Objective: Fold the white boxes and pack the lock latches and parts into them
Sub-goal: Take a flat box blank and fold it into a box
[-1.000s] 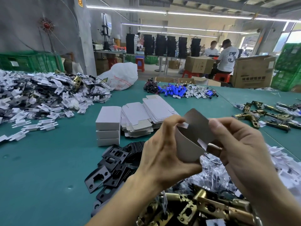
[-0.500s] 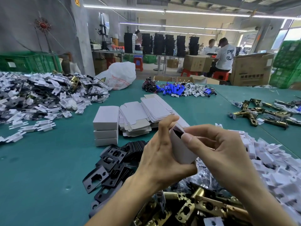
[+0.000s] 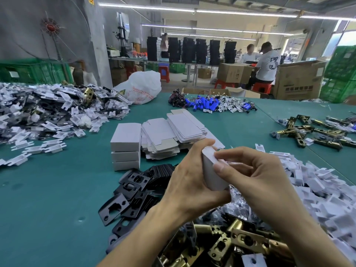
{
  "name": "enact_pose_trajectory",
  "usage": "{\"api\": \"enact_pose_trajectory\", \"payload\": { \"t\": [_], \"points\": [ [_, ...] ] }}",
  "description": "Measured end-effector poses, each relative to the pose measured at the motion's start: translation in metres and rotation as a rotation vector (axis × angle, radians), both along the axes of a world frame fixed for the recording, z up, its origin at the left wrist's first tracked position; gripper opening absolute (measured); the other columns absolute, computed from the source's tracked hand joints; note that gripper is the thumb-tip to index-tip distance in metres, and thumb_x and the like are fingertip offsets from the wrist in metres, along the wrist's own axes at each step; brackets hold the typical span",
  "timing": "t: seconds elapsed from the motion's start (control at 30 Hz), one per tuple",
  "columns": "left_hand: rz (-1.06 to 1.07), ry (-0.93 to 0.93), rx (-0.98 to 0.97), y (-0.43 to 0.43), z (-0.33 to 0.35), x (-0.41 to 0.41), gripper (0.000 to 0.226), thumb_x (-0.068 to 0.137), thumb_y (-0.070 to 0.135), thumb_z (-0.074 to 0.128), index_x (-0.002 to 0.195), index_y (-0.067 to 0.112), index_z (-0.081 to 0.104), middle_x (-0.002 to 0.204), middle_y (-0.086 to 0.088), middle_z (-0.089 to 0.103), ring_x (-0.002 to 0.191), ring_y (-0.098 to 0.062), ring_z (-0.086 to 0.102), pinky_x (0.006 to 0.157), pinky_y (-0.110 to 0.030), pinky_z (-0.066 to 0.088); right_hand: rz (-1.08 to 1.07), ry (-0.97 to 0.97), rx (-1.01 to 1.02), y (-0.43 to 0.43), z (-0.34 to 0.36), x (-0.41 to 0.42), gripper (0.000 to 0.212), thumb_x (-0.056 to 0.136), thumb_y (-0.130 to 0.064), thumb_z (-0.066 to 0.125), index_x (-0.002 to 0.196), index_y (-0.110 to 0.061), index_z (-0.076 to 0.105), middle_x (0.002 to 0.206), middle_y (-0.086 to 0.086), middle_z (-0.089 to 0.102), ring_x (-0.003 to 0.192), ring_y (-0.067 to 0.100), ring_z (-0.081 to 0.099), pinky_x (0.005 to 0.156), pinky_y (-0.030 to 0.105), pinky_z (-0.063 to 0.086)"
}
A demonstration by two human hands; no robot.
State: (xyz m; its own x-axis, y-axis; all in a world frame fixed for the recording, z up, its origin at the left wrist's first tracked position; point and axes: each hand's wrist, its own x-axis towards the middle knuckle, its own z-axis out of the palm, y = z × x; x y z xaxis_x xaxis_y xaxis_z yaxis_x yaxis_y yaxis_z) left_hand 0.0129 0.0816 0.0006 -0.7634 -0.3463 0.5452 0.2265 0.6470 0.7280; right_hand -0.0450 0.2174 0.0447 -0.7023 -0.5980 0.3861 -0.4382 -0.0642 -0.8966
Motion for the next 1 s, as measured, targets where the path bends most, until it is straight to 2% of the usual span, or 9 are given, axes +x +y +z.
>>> {"api": "enact_pose_trajectory", "payload": {
  "t": [0.1, 0.23, 0.37, 0.47, 0.57, 0.7, 0.8, 0.9, 1.0],
  "points": [
    [-0.003, -0.003, -0.044, 0.000, -0.001, 0.000, 0.091, 0.057, 0.046, 0.073, 0.137, 0.045, 0.031, 0.114, 0.013, 0.061, 0.091, -0.009, 0.066, 0.070, -0.037, 0.058, -0.053, -0.010, -0.024, 0.001, 0.000, -0.003, 0.021, 0.082, -0.009, 0.076, 0.088, -0.029, 0.074, 0.085, -0.002, 0.076, 0.079, 0.013, 0.073, 0.067, 0.026, 0.058],
    [-0.016, -0.010, -0.066, 0.001, -0.002, 0.000, 0.094, 0.054, 0.045, 0.072, 0.139, 0.045, 0.030, 0.116, 0.014, 0.057, 0.093, -0.010, 0.064, 0.070, -0.038, 0.057, -0.094, -0.080, -0.029, 0.003, 0.001, -0.004, 0.013, 0.083, -0.011, 0.074, 0.082, -0.023, 0.071, 0.080, 0.004, 0.076, 0.073, 0.021, 0.074, 0.068, 0.046, 0.061],
    [-0.018, -0.036, -0.071, 0.000, -0.002, 0.000, 0.097, 0.055, 0.046, 0.071, 0.142, 0.045, 0.028, 0.125, 0.015, 0.054, 0.103, -0.007, 0.061, 0.080, -0.037, 0.057, -0.173, 0.040, 0.050, 0.000, 0.000, -0.003, 0.010, 0.081, -0.016, 0.076, 0.077, -0.025, 0.073, 0.074, -0.003, 0.075, 0.068, 0.013, 0.073, 0.064, 0.035, 0.060],
    [0.010, -0.026, -0.080, -0.001, -0.002, 0.000, 0.097, 0.055, 0.048, 0.070, 0.142, 0.045, 0.027, 0.127, 0.018, 0.050, 0.104, -0.003, 0.057, 0.082, -0.032, 0.056, -0.150, 0.070, 0.080, 0.000, 0.002, -0.001, 0.012, 0.083, -0.015, 0.075, 0.081, -0.026, 0.077, 0.075, -0.008, 0.076, 0.071, 0.007, 0.073, 0.067, 0.027, 0.060],
    [-0.007, 0.009, -0.055, -0.003, -0.002, 0.000, 0.093, 0.058, 0.044, 0.072, 0.139, 0.048, 0.026, 0.117, 0.012, 0.051, 0.091, -0.009, 0.059, 0.069, -0.031, 0.055, -0.090, 0.133, 0.153, 0.003, 0.006, 0.001, 0.020, 0.086, -0.011, 0.072, 0.093, -0.029, 0.078, 0.082, -0.018, 0.076, 0.080, -0.003, 0.072, 0.069, 0.014, 0.056],
    [-0.045, 0.041, -0.051, -0.004, -0.004, 0.000, 0.080, 0.062, 0.038, 0.073, 0.128, 0.048, 0.030, 0.107, 0.007, 0.050, 0.080, -0.017, 0.056, 0.058, -0.031, 0.050, -0.045, 0.216, 0.238, 0.009, 0.012, -0.001, 0.028, 0.087, -0.011, 0.071, 0.098, -0.036, 0.076, 0.085, -0.024, 0.074, 0.082, -0.007, 0.070, 0.068, 0.008, 0.051],
    [-0.047, 0.017, -0.060, -0.004, -0.005, -0.001, 0.067, 0.062, 0.041, 0.070, 0.118, 0.044, 0.033, 0.102, 0.010, 0.049, 0.078, -0.015, 0.054, 0.057, -0.036, 0.050, -0.059, 0.304, 0.336, 0.011, 0.013, -0.003, 0.030, 0.086, -0.016, 0.073, 0.106, -0.038, 0.074, 0.087, -0.032, 0.071, 0.083, -0.009, 0.068, 0.072, 0.008, 0.052],
    [-0.022, -0.031, -0.015, -0.005, -0.008, 0.000, 0.061, 0.060, 0.045, 0.071, 0.108, 0.041, 0.032, 0.097, 0.009, 0.053, 0.076, -0.015, 0.056, 0.058, -0.043, 0.053, -0.065, 0.378, 0.448, 0.011, 0.011, -0.003, 0.036, 0.086, -0.020, 0.073, 0.118, -0.037, 0.069, 0.099, -0.018, 0.073, 0.094, -0.001, 0.066, 0.083, 0.016, 0.054],
    [-0.011, -0.027, 0.010, -0.007, -0.011, -0.001, 0.062, 0.059, 0.045, 0.073, 0.106, 0.040, 0.032, 0.096, 0.007, 0.056, 0.078, -0.017, 0.059, 0.062, -0.049, 0.053, -0.006, 0.369, 0.483, 0.012, 0.011, -0.005, 0.043, 0.087, -0.021, 0.072, 0.125, -0.039, 0.065, 0.109, -0.021, 0.069, 0.099, -0.005, 0.062, 0.086, 0.014, 0.052]
  ]
}}
